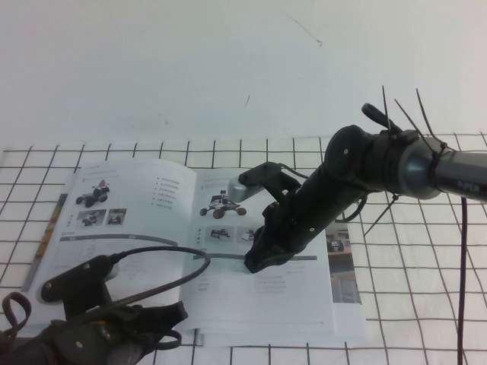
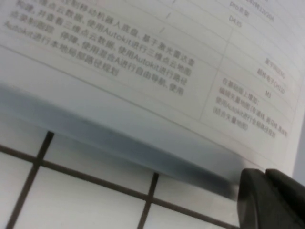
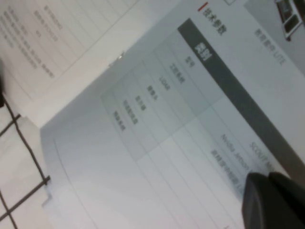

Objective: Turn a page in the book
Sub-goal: Open the closed book

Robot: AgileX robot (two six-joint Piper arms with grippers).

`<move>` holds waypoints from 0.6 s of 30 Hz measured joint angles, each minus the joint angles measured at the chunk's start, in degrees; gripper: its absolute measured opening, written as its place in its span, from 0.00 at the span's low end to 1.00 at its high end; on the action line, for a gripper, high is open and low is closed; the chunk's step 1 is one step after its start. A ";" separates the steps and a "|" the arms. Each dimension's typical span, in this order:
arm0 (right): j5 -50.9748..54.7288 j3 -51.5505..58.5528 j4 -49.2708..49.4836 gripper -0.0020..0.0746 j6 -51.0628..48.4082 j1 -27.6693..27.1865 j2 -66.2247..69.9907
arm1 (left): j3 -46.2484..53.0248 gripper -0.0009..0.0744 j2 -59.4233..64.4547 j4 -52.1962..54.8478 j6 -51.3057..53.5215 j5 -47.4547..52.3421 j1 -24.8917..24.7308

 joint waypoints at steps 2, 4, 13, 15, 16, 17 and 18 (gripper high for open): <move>-0.08 -0.12 -1.49 0.03 2.00 0.25 -0.15 | 0.00 0.01 0.29 0.51 0.15 0.41 0.00; -0.08 -0.23 -2.73 0.03 3.79 0.34 -0.27 | 0.00 0.01 0.82 0.71 0.15 0.86 0.00; 0.35 0.18 -13.57 0.03 10.64 0.34 -3.12 | 0.00 0.01 1.70 1.85 0.40 3.20 0.00; 0.35 0.45 -17.24 0.03 11.95 0.24 -4.66 | 0.00 0.01 1.70 2.29 0.40 3.28 0.00; 0.35 0.72 -18.72 0.03 12.51 0.12 -5.65 | 0.00 0.01 1.70 2.72 0.40 3.44 0.00; 0.35 0.69 -20.11 0.03 12.74 0.01 -6.73 | 0.00 0.01 1.70 2.88 0.40 3.43 0.00; 0.35 0.69 -21.12 0.03 12.88 0.01 -7.65 | 0.00 0.01 1.70 3.18 0.40 3.43 0.00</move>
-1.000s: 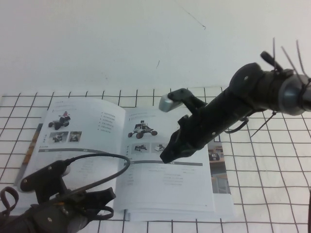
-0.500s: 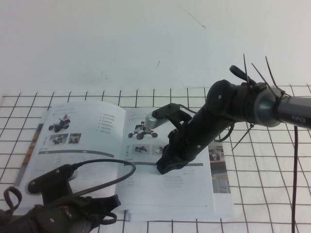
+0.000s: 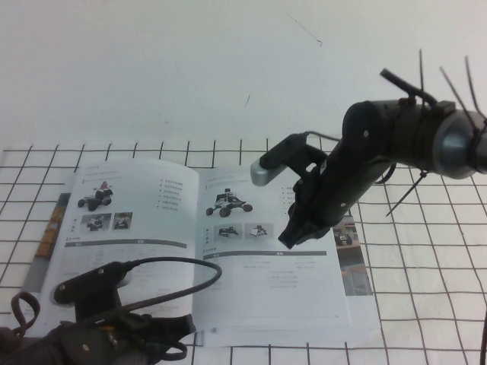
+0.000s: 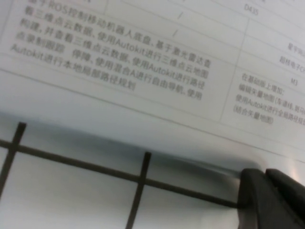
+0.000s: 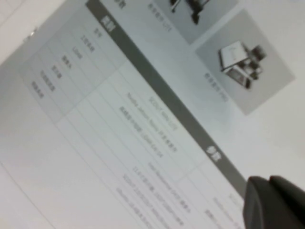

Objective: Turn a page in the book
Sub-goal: Open the closed book

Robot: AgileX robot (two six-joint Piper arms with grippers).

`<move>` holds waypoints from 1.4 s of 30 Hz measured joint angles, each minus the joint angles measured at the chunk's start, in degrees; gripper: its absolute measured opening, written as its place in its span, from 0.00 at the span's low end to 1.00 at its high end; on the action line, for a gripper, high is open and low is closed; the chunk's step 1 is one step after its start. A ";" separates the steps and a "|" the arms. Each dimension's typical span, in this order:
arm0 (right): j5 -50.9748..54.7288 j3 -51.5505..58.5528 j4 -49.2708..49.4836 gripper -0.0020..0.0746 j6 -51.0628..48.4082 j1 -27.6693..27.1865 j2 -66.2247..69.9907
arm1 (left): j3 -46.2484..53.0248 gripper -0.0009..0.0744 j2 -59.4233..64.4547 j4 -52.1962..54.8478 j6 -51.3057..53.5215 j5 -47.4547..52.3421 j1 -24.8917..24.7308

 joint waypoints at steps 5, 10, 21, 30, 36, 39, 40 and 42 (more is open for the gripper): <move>0.42 0.00 -5.21 0.03 1.55 0.00 -4.67 | 0.00 0.01 -1.27 5.21 0.00 -0.52 0.00; 2.39 0.00 -7.68 0.03 2.56 0.00 -6.43 | 0.00 0.01 -7.42 9.49 0.00 -3.34 0.00; 3.78 0.00 -9.98 0.03 6.48 0.00 -6.95 | 0.00 0.01 -21.29 15.58 1.31 -6.50 0.00; 4.21 0.00 -10.06 0.03 7.21 0.00 -6.93 | 0.00 0.01 -26.49 15.96 6.25 -6.25 0.00; 4.21 0.00 -10.06 0.03 7.31 0.00 -6.93 | 0.00 0.01 -26.96 15.96 6.39 -6.77 0.00; 3.67 0.00 -10.06 0.03 7.31 0.00 -6.93 | 0.00 0.01 -26.96 15.96 6.39 -7.87 0.00; 3.41 0.00 -10.06 0.03 7.31 0.00 -6.93 | 0.00 0.01 -26.96 15.96 6.39 -8.33 0.00; 2.92 0.00 -10.06 0.03 7.31 0.00 -6.93 | 0.00 0.01 -26.96 15.96 6.39 -9.52 0.00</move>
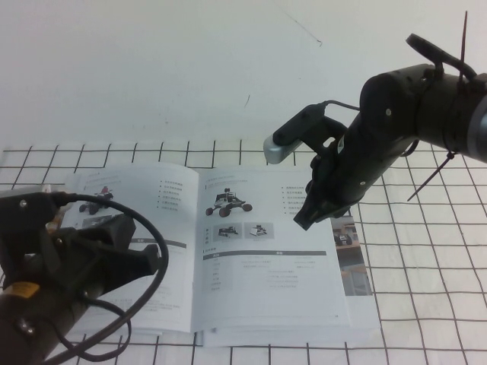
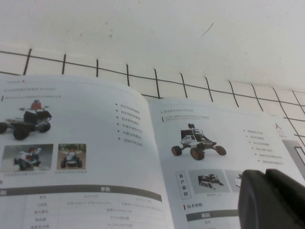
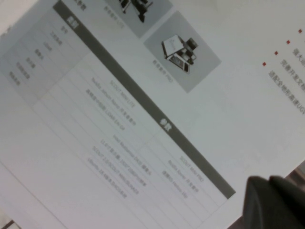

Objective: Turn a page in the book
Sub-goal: Open the closed book

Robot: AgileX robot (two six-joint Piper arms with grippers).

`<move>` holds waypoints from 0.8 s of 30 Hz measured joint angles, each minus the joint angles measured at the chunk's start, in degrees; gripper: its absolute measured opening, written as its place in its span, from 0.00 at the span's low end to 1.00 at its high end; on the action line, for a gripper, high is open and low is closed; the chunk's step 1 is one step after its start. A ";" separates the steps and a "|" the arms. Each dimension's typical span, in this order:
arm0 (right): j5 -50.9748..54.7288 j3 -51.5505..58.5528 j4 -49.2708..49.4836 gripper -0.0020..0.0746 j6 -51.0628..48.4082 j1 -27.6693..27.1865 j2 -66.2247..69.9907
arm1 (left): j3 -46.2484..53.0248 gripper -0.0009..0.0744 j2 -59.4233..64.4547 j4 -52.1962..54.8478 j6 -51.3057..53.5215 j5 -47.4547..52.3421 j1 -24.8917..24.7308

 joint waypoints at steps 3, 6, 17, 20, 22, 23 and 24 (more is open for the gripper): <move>-0.22 0.00 0.00 0.03 0.00 0.00 0.00 | 0.00 0.01 0.00 0.00 0.00 -1.42 0.00; -0.47 0.00 0.00 0.03 0.00 0.00 0.00 | 0.00 0.01 0.00 0.00 0.15 -2.57 0.00; -2.09 0.00 -5.84 0.03 0.75 0.00 -0.48 | 0.00 0.01 -2.69 -0.33 0.67 0.43 0.00; -1.94 0.19 -12.08 0.03 2.96 0.00 -2.76 | 0.00 0.01 -5.58 -0.42 1.60 6.65 0.00; -1.30 0.28 -16.10 0.03 4.43 0.00 -5.20 | 0.00 0.01 -7.60 -0.97 1.99 12.26 0.47; -0.92 0.28 -18.15 0.03 5.15 0.00 -6.73 | 0.00 0.01 -8.85 -1.09 2.15 15.37 1.00; -0.51 0.28 -19.88 0.03 5.84 0.00 -8.36 | 0.09 0.01 -10.20 -1.23 2.39 18.34 1.87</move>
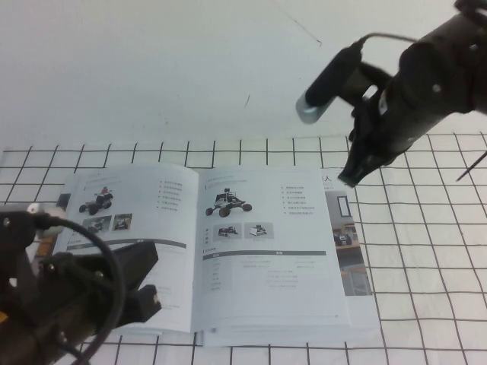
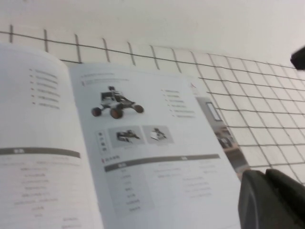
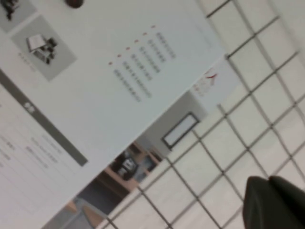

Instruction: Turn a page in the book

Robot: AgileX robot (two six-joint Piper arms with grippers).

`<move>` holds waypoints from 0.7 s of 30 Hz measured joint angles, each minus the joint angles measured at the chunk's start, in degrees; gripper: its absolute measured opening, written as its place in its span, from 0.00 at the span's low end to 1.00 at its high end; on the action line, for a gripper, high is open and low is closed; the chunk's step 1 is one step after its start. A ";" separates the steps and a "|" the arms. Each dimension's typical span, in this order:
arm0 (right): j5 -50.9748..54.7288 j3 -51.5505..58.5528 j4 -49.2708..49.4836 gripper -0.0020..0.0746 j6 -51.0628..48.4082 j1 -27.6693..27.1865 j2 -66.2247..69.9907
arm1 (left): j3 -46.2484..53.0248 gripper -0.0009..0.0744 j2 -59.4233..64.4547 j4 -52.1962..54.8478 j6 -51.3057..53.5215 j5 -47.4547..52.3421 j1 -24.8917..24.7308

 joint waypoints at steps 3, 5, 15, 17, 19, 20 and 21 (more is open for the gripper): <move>1.02 0.00 -2.27 0.03 0.76 -0.12 -5.27 | 0.00 0.01 -4.40 0.00 0.12 7.37 3.47; 1.63 0.37 -2.55 0.03 0.98 -0.12 -8.61 | 0.00 0.01 -7.78 0.87 0.23 11.39 6.30; -0.57 17.48 -3.06 0.03 5.91 -0.21 -29.41 | 0.02 0.01 -27.45 18.37 0.23 29.80 23.64; -3.40 23.74 -3.06 0.03 7.59 -0.21 -33.88 | 0.02 0.01 -30.68 21.77 0.36 32.27 26.87; -7.29 30.35 -3.06 0.03 10.15 -0.21 -38.32 | 0.02 0.01 -33.53 25.13 0.50 34.08 29.11; -9.26 34.00 -3.06 0.03 11.59 -0.21 -40.77 | 0.02 0.01 -34.97 27.22 0.50 34.56 29.69; -11.34 37.58 -3.06 0.03 12.89 -0.21 -43.25 | 0.02 0.01 -36.16 29.11 0.50 34.97 29.99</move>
